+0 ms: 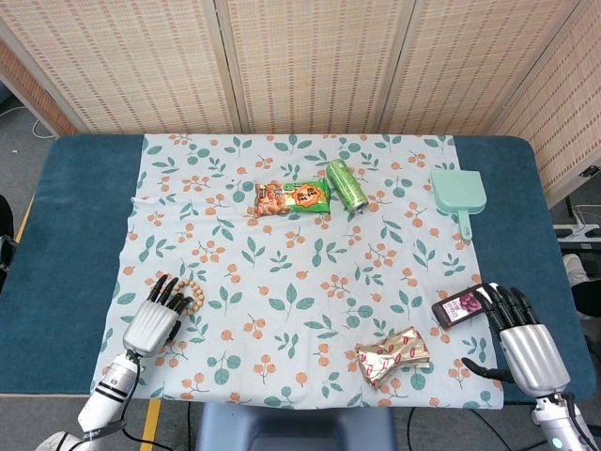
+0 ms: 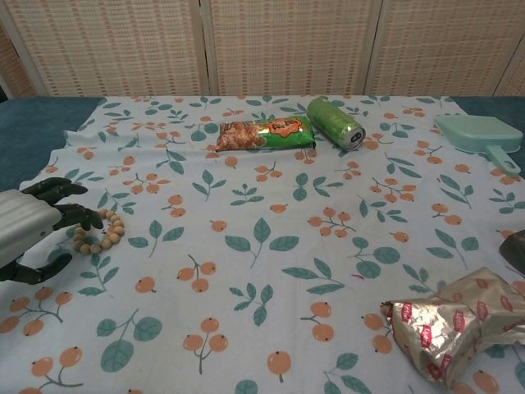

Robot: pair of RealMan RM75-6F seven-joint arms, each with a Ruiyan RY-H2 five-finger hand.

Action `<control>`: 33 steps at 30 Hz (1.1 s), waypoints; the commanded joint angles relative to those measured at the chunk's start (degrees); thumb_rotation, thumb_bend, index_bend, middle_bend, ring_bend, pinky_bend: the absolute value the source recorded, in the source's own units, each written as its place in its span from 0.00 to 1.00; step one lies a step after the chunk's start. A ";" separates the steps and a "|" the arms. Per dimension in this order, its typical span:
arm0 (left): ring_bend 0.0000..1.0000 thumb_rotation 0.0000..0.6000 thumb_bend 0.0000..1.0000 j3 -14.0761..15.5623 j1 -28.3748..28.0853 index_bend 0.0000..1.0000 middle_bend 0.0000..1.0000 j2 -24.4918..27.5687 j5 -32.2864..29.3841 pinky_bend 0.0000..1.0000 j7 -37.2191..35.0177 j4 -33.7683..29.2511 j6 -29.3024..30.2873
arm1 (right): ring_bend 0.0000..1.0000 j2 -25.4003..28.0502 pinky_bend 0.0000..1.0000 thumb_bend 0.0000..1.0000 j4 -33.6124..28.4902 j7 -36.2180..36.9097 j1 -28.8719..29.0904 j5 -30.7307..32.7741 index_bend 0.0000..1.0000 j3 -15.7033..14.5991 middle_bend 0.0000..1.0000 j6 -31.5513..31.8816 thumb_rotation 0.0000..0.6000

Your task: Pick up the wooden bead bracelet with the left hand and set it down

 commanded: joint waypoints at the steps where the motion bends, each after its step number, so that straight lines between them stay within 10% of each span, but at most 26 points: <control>1: 0.07 1.00 0.49 -0.21 -0.56 0.29 0.32 -1.00 -0.72 0.00 1.26 1.67 -0.73 | 0.00 0.28 0.00 0.07 -0.20 0.46 -0.15 -0.35 0.00 0.05 0.00 -0.21 0.69; 33: 0.20 1.00 0.44 -1.63 -4.15 0.50 0.50 1.96 -10.69 0.00 23.68 -7.70 -8.84 | 0.00 1.37 0.00 0.08 -0.94 2.61 -1.30 -2.20 0.00 1.01 0.00 -1.76 0.69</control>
